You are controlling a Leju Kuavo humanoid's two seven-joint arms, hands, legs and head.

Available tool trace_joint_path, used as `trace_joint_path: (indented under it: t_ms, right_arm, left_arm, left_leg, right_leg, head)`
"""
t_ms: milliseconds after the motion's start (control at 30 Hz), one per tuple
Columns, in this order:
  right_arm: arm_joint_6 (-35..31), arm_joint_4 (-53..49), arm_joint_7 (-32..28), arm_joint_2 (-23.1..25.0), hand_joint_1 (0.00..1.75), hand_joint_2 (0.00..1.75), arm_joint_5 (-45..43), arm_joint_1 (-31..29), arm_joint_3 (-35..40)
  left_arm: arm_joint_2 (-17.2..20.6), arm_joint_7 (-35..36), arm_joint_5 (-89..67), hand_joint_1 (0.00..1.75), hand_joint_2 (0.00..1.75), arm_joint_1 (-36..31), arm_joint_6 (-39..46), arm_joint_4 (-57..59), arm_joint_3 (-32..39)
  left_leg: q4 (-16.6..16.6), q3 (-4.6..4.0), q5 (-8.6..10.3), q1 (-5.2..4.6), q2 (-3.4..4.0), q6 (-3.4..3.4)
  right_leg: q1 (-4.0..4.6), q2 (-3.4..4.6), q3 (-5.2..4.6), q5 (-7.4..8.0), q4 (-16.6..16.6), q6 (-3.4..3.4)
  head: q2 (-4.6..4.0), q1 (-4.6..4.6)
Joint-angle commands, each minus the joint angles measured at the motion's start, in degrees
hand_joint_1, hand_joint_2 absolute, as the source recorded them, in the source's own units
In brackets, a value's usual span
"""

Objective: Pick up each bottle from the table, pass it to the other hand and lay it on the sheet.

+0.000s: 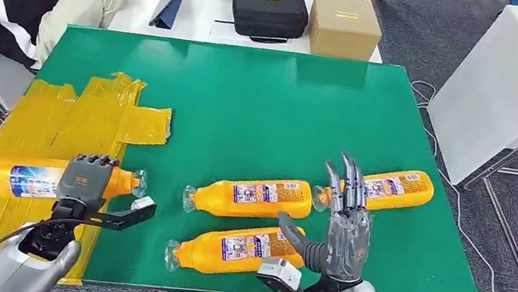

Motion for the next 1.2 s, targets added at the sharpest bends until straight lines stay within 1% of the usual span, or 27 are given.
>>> trace_joint_path:
  t_ms: [33, 67, 167, 200, 233, 333, 667, 800, 833, 933, 1000, 1033, 1100, 1133, 1200]
  right_arm:
    - [-0.28, 2.63, 0.16, -0.19, 0.0, 1.75, 0.69, 1.71, 0.46]
    - [-0.2, 2.22, 0.27, -0.1, 0.0, 1.75, 1.0, 2.07, 0.34]
    - [-0.29, 0.8, 0.27, 0.36, 0.0, 1.75, 1.51, 3.71, -0.18]
    - [-0.28, 0.57, 0.29, 0.41, 0.0, 1.75, 1.62, 4.0, -0.18]
    - [-0.29, 0.41, 0.46, 0.4, 0.0, 1.75, 1.82, 4.09, -0.19]
    - [0.34, -0.21, 0.98, 0.61, 0.0, 1.75, 2.29, 4.31, -0.47]
    - [0.5, -0.06, 1.15, 0.65, 0.0, 1.75, 2.36, 4.33, -0.57]
    - [0.24, 0.19, 1.25, 0.8, 0.0, 1.75, 2.61, 4.44, -0.76]
    - [-0.29, 0.16, 1.29, 0.63, 0.0, 1.75, 2.67, 4.55, -0.94]
    - [-0.29, -0.55, 1.3, -0.05, 0.0, 1.75, 2.76, 5.02, -1.92]
    - [-0.29, -1.23, 1.43, -0.3, 0.0, 1.75, 2.73, 5.48, -2.62]
    - [-0.29, -1.69, 1.45, -0.24, 0.0, 1.75, 2.78, 5.84, -3.06]
    - [-0.29, -2.07, 1.45, -0.19, 0.0, 1.75, 2.88, 6.14, -3.26]
    - [-0.29, -2.37, 1.72, 0.17, 0.0, 1.75, 3.04, 6.61, -3.58]
    - [-0.29, -2.31, 2.19, 0.0, 0.0, 1.75, 3.63, 7.15, -3.64]
  left_arm:
    - [-2.2, -2.59, -0.23, 0.35, 1.75, 2.12, -1.82, -0.07, 7.05]
    - [-2.87, -3.69, -0.22, 0.0, 1.75, 2.25, -2.17, 0.35, 7.87]
    - [-5.45, -8.97, 1.3, 0.0, 1.75, 3.08, -2.31, 0.98, 11.27]
    - [-5.88, -9.66, 1.47, 0.0, 1.75, 3.26, -2.61, 1.18, 11.79]
    - [-6.53, -11.62, 2.34, 0.0, 1.75, 3.44, -2.94, 1.49, 12.83]
    - [-7.36, -13.98, 3.84, 0.0, 1.75, 3.68, -3.19, 1.82, 13.77]
    - [-7.73, -15.12, 4.84, 0.0, 1.75, 3.78, -3.09, 2.1, 13.56]
    - [-8.27, -19.48, 10.71, 0.0, 1.75, 4.38, -3.88, 0.92, 13.17]
    - [-8.56, -24.97, 18.34, 0.0, 1.75, 5.13, -5.66, -1.08, 12.78]
    - [-8.28, -30.62, 28.18, 0.0, 1.75, 7.58, -5.9, -8.78, 10.19]
    - [-8.2, -31.61, 31.25, 0.0, 1.75, 9.28, -5.02, -14.41, 8.13]
    - [-8.03, -30.11, 29.78, 0.0, 1.75, 10.54, -2.21, -18.1, 6.61]
    - [-7.9, -28.42, 28.31, 0.0, 1.75, 11.52, -0.92, -20.56, 5.33]
    - [-7.84, -27.81, 25.78, 0.0, 1.75, 13.17, 2.18, -23.98, 3.94]
    - [-7.68, -30.41, 28.4, 0.0, 1.75, 17.12, 4.19, -31.32, 1.07]
  left_leg:
    - [-0.05, 0.17, -0.06, 0.05, 0.0, -0.14]
    - [-0.04, 0.09, -0.03, 0.03, -0.03, -0.1]
    - [-0.06, 0.1, -0.02, 0.0, -0.03, -0.08]
    - [-0.08, 0.24, -0.08, 0.03, -0.03, -0.15]
    - [-0.08, 0.18, -0.05, 0.01, -0.01, -0.11]
    - [-0.07, 0.18, -0.04, -0.01, -0.03, -0.12]
    - [-0.07, 0.24, -0.04, -0.01, -0.02, -0.13]
    - [-0.09, 0.32, -0.07, 0.0, 0.0, -0.18]
    - [-0.07, 0.25, -0.04, -0.01, -0.01, -0.12]
    - [-0.04, 0.24, -0.07, 0.0, -0.01, -0.13]
    - [0.0, 0.21, -0.09, 0.01, -0.03, -0.13]
    - [0.01, 0.18, -0.08, -0.01, -0.07, -0.11]
    - [0.02, 0.02, -0.02, 0.0, -0.03, -0.06]
    - [0.06, 0.09, -0.1, 0.01, -0.05, -0.12]
    - [0.03, 0.14, -0.12, -0.01, -0.07, -0.15]
  right_leg:
    - [0.04, -0.01, 0.19, -0.04, -0.1, -0.04]
    - [0.02, -0.02, 0.1, -0.03, -0.07, -0.02]
    - [0.0, -0.02, 0.11, -0.03, -0.07, -0.01]
    - [0.02, -0.03, 0.28, -0.06, -0.13, -0.03]
    - [0.0, -0.01, 0.2, -0.04, -0.11, -0.02]
    - [-0.02, -0.01, 0.22, -0.04, -0.09, -0.02]
    - [-0.01, 0.0, 0.27, -0.03, -0.09, -0.04]
    - [-0.01, 0.01, 0.35, -0.05, -0.12, -0.05]
    - [-0.02, 0.01, 0.27, -0.03, -0.09, -0.03]
    - [-0.01, 0.01, 0.27, -0.05, -0.08, -0.02]
    - [0.0, -0.02, 0.26, -0.07, -0.07, -0.01]
    - [-0.02, -0.05, 0.23, -0.08, -0.04, -0.01]
    - [-0.02, -0.03, 0.04, -0.02, -0.02, -0.01]
    - [-0.02, -0.07, 0.13, -0.09, -0.02, -0.02]
    - [-0.04, -0.07, 0.18, -0.11, -0.05, -0.03]
  head:
    - [-0.02, 0.02]
    - [0.0, 0.0]
    - [0.0, 0.02]
    - [-0.02, 0.02]
    - [-0.02, 0.02]
    - [-0.02, 0.0]
    - [-0.02, 0.02]
    - [0.0, 0.02]
    - [0.0, 0.0]
    - [-0.02, 0.02]
    - [-0.02, 0.02]
    - [-0.02, 0.02]
    - [0.0, 0.02]
    - [-0.02, 0.02]
    - [-0.02, 0.02]
